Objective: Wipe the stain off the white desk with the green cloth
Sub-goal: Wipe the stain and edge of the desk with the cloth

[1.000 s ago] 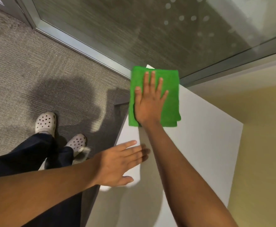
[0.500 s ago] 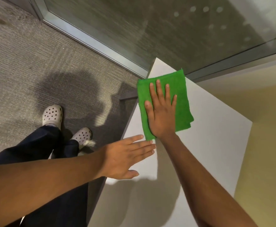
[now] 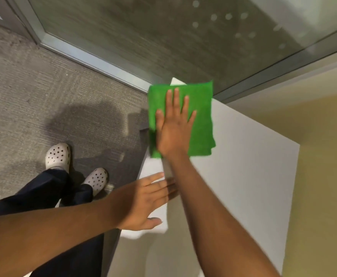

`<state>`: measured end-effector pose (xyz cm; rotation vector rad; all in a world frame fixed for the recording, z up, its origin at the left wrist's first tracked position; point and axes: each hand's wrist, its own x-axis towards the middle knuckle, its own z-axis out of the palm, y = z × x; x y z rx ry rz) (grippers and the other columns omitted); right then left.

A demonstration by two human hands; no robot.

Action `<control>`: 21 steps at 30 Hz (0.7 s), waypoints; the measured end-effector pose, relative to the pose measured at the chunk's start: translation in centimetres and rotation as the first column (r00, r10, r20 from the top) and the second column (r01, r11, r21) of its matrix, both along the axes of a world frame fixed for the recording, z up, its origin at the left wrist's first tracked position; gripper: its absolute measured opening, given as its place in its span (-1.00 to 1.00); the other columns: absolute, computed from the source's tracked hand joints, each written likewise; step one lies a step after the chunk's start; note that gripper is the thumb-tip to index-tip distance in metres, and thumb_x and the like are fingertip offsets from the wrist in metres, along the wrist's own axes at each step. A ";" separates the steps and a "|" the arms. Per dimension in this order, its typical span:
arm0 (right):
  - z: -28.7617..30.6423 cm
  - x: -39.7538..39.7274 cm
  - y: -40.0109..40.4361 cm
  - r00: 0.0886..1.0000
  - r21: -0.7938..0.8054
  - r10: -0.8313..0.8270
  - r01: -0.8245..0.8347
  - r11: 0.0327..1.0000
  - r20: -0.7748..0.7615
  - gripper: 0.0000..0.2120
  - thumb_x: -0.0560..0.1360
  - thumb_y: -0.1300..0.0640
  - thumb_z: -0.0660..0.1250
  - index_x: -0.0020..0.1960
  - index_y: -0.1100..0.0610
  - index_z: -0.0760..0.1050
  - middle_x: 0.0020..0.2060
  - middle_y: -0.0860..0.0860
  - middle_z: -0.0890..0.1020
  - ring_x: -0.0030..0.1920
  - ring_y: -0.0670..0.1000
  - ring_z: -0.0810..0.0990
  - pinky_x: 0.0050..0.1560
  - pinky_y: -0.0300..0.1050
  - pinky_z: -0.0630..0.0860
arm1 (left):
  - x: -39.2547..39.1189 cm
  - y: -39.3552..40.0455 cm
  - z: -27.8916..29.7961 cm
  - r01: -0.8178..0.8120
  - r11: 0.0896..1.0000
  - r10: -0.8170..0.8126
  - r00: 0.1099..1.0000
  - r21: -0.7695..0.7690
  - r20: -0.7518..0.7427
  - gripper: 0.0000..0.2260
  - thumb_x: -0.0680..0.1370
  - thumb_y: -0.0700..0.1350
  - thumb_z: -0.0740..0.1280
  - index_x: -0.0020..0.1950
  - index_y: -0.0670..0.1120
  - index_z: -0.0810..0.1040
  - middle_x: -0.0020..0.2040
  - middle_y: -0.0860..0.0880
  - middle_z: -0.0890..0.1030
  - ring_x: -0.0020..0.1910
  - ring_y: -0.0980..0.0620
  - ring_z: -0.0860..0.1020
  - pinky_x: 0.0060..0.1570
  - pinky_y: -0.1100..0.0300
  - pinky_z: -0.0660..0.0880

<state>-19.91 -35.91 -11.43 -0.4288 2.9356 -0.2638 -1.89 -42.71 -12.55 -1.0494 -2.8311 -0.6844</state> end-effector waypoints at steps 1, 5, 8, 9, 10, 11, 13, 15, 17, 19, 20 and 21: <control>-0.2 1.9 0.1 0.999 -0.001 0.034 -0.034 0.999 0.013 -0.39 0.76 -0.13 0.03 0.75 -0.02 -0.04 0.75 -0.05 -0.01 0.74 0.16 -0.13 0.68 0.39 -0.14 | 0.0 0.0 -0.1 0.006 1.000 -0.006 1.000 0.021 -0.015 -0.34 0.51 0.21 0.44 0.46 -0.21 0.60 0.40 -0.14 0.64 0.46 -0.17 0.54 0.58 -0.14 0.24; -0.7 3.6 0.7 0.996 -0.006 0.086 -0.086 0.996 0.013 -0.36 0.75 -0.12 0.09 0.74 -0.04 -0.05 0.75 -0.07 -0.02 0.74 0.14 -0.13 0.68 0.35 -0.20 | 0.5 0.0 -0.7 0.014 1.000 -0.014 1.000 -0.019 0.013 -0.39 0.58 0.23 0.36 0.45 -0.20 0.59 0.34 -0.13 0.67 0.41 -0.16 0.57 0.63 -0.10 0.16; -0.5 -0.4 0.3 0.987 0.015 0.161 -0.161 0.987 -0.007 -0.39 0.74 -0.14 0.06 0.74 -0.04 0.02 0.74 -0.06 0.04 0.74 0.13 -0.07 0.69 0.38 -0.08 | 0.7 0.1 -1.0 0.013 0.997 -0.007 0.997 -0.078 0.071 -0.28 0.63 0.27 0.26 0.65 -0.17 0.36 0.62 -0.12 0.43 0.66 -0.10 0.30 0.66 -0.12 0.09; -0.3 -2.1 0.3 0.983 0.002 0.182 -0.182 0.983 -0.002 -0.41 0.74 -0.14 0.04 0.73 -0.04 0.04 0.74 -0.07 0.06 0.74 0.12 -0.04 0.68 0.38 -0.05 | 0.7 0.0 -1.0 0.020 0.997 -0.013 0.996 -0.080 0.085 -0.26 0.64 0.28 0.24 0.68 -0.16 0.29 0.68 -0.12 0.32 0.70 -0.08 0.21 0.67 -0.12 0.06; -0.1 -3.9 0.7 0.981 -0.010 0.195 -0.195 0.981 0.001 -0.42 0.75 -0.14 0.02 0.73 -0.05 0.06 0.74 -0.07 0.09 0.74 0.12 -0.01 0.68 0.37 -0.02 | 0.7 -0.1 -1.1 0.032 0.997 -0.024 0.995 -0.074 0.097 -0.25 0.64 0.27 0.24 0.70 -0.15 0.24 0.71 -0.12 0.26 0.72 -0.07 0.15 0.67 -0.12 0.04; 0.0 -5.7 1.6 0.982 -0.013 0.188 -0.188 0.982 0.000 -0.43 0.75 -0.13 0.02 0.73 -0.05 0.07 0.73 -0.07 0.11 0.74 0.12 0.03 0.68 0.35 -0.01 | 0.7 -0.3 -1.1 0.040 0.997 -0.033 0.994 -0.070 0.106 -0.24 0.64 0.27 0.24 0.71 -0.15 0.22 0.72 -0.11 0.22 0.72 -0.07 0.13 0.67 -0.12 0.04; 0.3 -8.5 5.1 0.997 0.006 0.083 -0.083 0.997 -0.009 -0.45 0.76 -0.08 0.03 0.73 -0.01 0.10 0.72 -0.04 0.16 0.73 0.15 0.08 0.67 0.33 0.04 | 0.6 -0.5 -1.2 0.048 0.995 -0.038 0.993 -0.088 0.112 -0.24 0.65 0.28 0.22 0.72 -0.15 0.19 0.73 -0.11 0.18 0.73 -0.07 0.10 0.67 -0.12 0.01; 0.7 -9.0 10.0 0.992 0.027 -0.127 0.127 0.992 -0.014 -0.46 0.78 -0.05 0.02 0.73 0.02 0.09 0.73 0.00 0.14 0.73 0.17 0.06 0.67 0.34 0.04 | 0.9 -0.3 -1.5 0.049 0.988 -0.036 0.995 -0.144 0.091 -0.23 0.67 0.30 0.14 0.74 -0.13 0.09 0.75 -0.11 0.09 0.74 -0.07 0.00 0.68 -0.11 -0.09; 1.1 -7.0 13.7 0.949 0.024 -0.314 0.314 0.949 -0.002 -0.46 0.79 -0.04 -0.01 0.74 0.04 0.04 0.74 0.01 0.08 0.74 0.17 -0.01 0.67 0.37 -0.01 | 1.3 0.1 -1.9 0.039 0.984 -0.028 0.998 -0.174 0.062 -0.23 0.70 0.31 0.03 0.75 -0.12 -0.07 0.76 -0.09 -0.08 0.74 -0.05 -0.18 0.67 -0.11 -0.27; 0.9 -3.4 14.2 0.920 0.034 -0.391 0.391 0.920 0.002 -0.44 0.79 -0.06 -0.06 0.75 0.04 -0.02 0.75 -0.01 0.02 0.74 0.17 -0.07 0.66 0.40 -0.03 | 1.6 0.4 -2.0 0.029 0.985 -0.019 0.998 -0.172 0.060 -0.24 0.71 0.31 -0.02 0.74 -0.12 -0.16 0.75 -0.09 -0.17 0.73 -0.05 -0.28 0.64 -0.11 -0.38; 0.7 -1.4 13.3 0.924 0.045 -0.382 0.382 0.923 0.003 -0.43 0.78 -0.09 -0.09 0.75 0.03 -0.03 0.75 -0.02 0.00 0.74 0.16 -0.09 0.67 0.41 -0.05 | 1.6 0.5 -2.0 0.025 0.984 -0.014 0.998 -0.178 0.061 -0.24 0.71 0.30 -0.03 0.74 -0.12 -0.16 0.75 -0.10 -0.18 0.72 -0.06 -0.28 0.64 -0.11 -0.39; 0.5 0.4 11.9 0.941 0.056 -0.338 0.337 0.940 0.007 -0.42 0.77 -0.11 -0.11 0.75 0.02 -0.05 0.75 -0.02 -0.01 0.74 0.16 -0.10 0.68 0.41 -0.07 | 1.6 0.5 -1.9 0.025 0.983 -0.013 0.998 -0.182 0.063 -0.24 0.71 0.30 -0.03 0.74 -0.13 -0.16 0.75 -0.10 -0.19 0.73 -0.07 -0.28 0.63 -0.11 -0.40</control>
